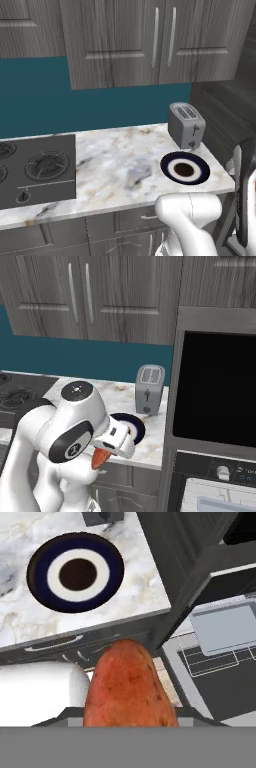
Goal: Place the sweet potato on the bottom rack of the oven.
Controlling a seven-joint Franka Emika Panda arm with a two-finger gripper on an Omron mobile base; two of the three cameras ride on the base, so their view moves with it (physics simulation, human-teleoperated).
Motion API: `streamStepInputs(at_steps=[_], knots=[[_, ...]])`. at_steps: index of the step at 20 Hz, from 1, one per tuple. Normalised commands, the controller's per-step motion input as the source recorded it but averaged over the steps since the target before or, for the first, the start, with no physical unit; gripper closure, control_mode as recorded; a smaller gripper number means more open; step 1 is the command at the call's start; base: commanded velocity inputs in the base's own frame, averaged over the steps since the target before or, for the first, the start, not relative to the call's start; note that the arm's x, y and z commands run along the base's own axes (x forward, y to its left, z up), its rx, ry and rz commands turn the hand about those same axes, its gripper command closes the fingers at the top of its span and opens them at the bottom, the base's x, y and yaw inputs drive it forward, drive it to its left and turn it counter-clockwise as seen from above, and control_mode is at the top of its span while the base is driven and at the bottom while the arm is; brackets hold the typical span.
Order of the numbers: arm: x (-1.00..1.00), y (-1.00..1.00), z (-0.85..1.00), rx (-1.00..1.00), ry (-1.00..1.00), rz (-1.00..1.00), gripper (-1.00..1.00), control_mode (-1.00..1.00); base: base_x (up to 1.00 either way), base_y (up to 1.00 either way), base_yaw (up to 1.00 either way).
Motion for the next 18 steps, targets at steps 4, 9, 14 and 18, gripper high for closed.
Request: streamStepInputs(at_steps=[4,9,14,18], knots=[[-0.36,-0.65,-0.16,0.06,-0.20,-0.17,1.00,-1.00,0.00,0.00,0.00],[-0.05,-0.95,-0.36,0.25,-0.18,-0.08,1.00,-1.00,0.00,0.00,0.00],[0.00,-0.73,-0.73,0.01,0.00,-0.08,1.00,-1.00,0.00,0.00,0.00],[0.05,-0.69,-0.78,0.00,-0.03,0.00,1.00,-1.00,0.00,0.00,0.00]])
